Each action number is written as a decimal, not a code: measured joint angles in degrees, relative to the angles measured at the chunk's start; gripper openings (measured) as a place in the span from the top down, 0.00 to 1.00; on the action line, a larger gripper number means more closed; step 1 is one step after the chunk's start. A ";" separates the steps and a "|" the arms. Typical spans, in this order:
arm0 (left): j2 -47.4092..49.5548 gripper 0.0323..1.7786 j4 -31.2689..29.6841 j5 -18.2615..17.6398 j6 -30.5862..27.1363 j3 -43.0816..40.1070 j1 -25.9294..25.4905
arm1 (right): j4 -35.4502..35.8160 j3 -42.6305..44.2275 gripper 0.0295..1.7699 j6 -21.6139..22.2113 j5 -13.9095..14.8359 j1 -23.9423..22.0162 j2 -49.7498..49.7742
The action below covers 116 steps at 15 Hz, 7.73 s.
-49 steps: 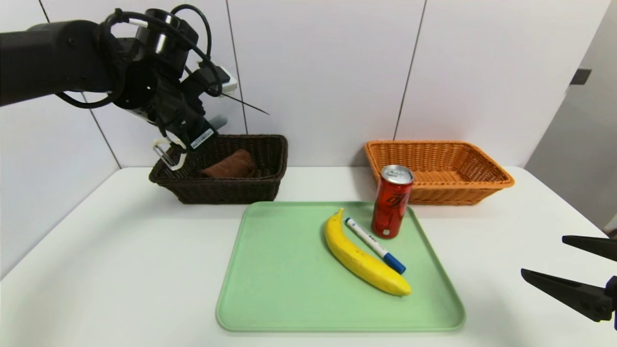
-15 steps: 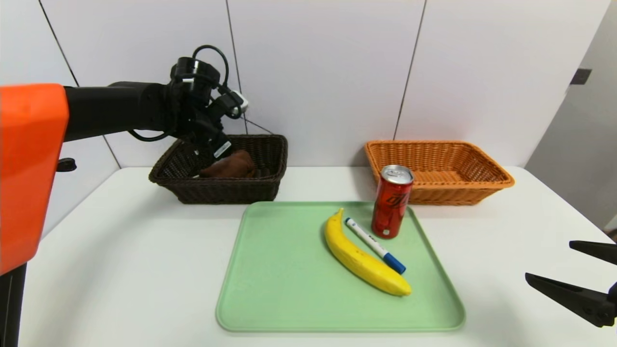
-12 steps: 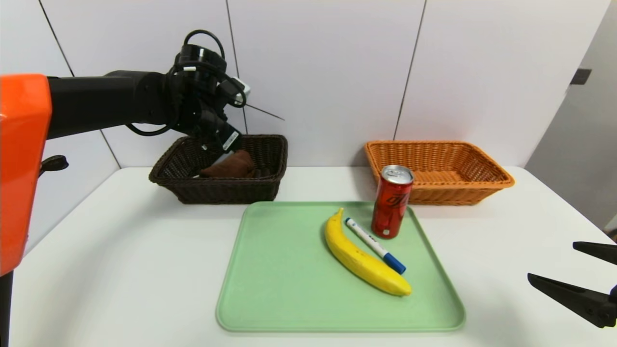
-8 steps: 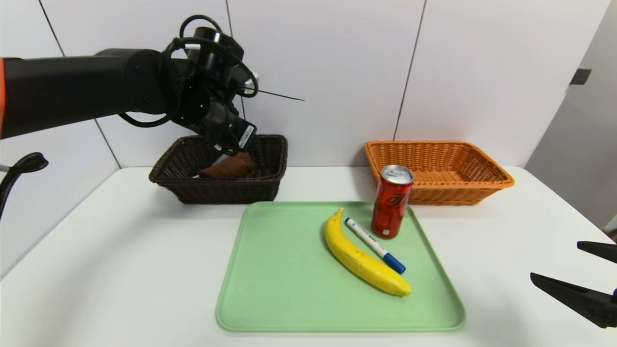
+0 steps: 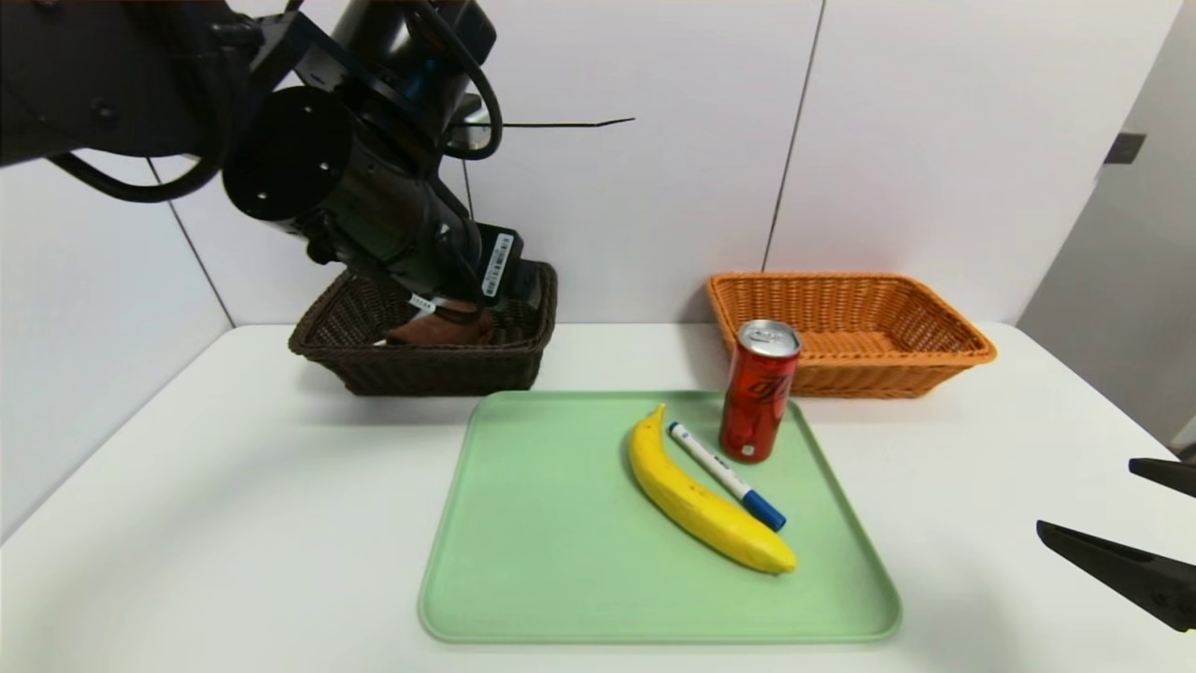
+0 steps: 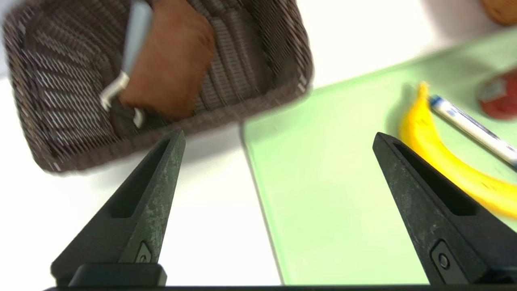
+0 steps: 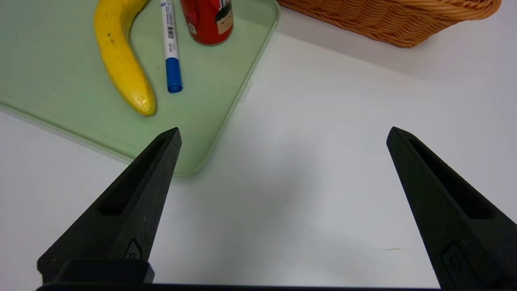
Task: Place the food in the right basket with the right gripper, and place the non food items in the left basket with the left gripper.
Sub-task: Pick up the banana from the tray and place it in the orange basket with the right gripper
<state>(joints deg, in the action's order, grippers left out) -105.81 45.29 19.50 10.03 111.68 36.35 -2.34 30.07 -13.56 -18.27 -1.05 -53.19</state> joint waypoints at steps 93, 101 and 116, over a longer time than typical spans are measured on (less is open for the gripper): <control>26.97 0.05 3.36 -0.30 13.14 -34.43 6.69 | -6.36 35.26 0.73 0.96 9.90 30.78 -24.17; 27.17 0.05 1.78 -0.20 13.09 -34.61 6.70 | -5.95 37.79 0.73 -12.87 9.41 13.73 -27.34; 26.54 0.05 0.77 -0.30 13.08 -34.87 6.70 | -6.08 55.72 0.73 -43.14 14.18 7.24 -54.78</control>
<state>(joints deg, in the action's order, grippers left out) -79.28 46.06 19.20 23.11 76.81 43.06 -8.42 85.80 -56.70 -4.10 6.19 -107.97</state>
